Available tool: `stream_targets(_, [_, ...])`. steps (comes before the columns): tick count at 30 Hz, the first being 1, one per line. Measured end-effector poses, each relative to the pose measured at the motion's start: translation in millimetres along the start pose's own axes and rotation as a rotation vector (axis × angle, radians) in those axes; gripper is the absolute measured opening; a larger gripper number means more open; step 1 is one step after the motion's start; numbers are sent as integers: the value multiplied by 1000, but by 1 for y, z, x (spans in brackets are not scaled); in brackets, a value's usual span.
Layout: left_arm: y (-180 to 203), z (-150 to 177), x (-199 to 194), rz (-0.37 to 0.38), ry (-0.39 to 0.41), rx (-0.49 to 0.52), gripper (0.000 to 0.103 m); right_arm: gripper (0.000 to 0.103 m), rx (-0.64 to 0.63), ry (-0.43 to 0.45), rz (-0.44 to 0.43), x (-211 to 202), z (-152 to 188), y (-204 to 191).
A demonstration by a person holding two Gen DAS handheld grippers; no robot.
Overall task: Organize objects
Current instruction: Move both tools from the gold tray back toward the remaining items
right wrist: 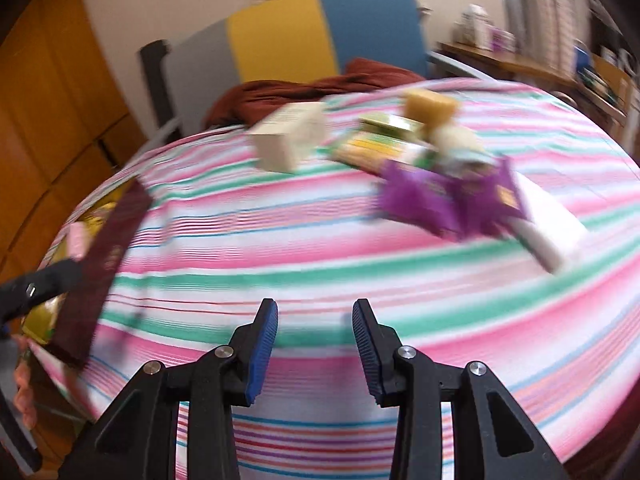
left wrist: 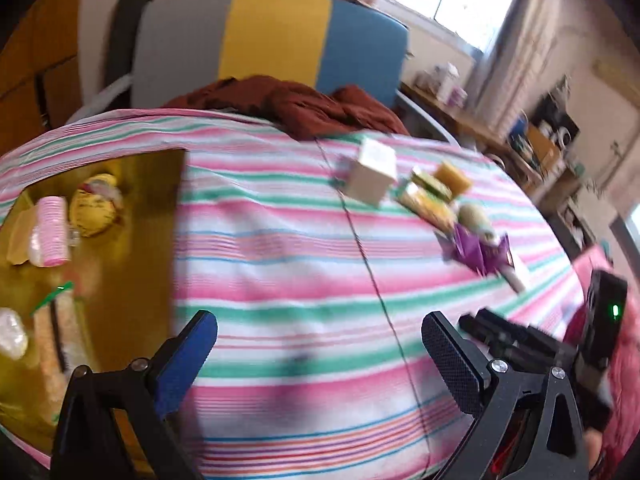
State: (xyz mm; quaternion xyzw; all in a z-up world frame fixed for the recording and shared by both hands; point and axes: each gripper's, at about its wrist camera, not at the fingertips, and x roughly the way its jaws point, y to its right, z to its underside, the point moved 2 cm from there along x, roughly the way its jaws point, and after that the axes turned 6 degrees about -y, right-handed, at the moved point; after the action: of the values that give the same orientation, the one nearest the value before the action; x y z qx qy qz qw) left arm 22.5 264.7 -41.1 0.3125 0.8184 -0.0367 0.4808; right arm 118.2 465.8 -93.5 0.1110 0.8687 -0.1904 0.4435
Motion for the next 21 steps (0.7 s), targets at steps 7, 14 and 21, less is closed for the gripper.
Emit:
stream_targets(7, [29,13,18,19,-68,63,103,39,79,35,82,-11,-3,61])
stream_targets(14, [39,20,27,25,-105,75,103,44,150,77,55,0,-37,86])
stream_targets(21, [41,23,30,4,-116,76,103,47,210,82,107,21,-56,103])
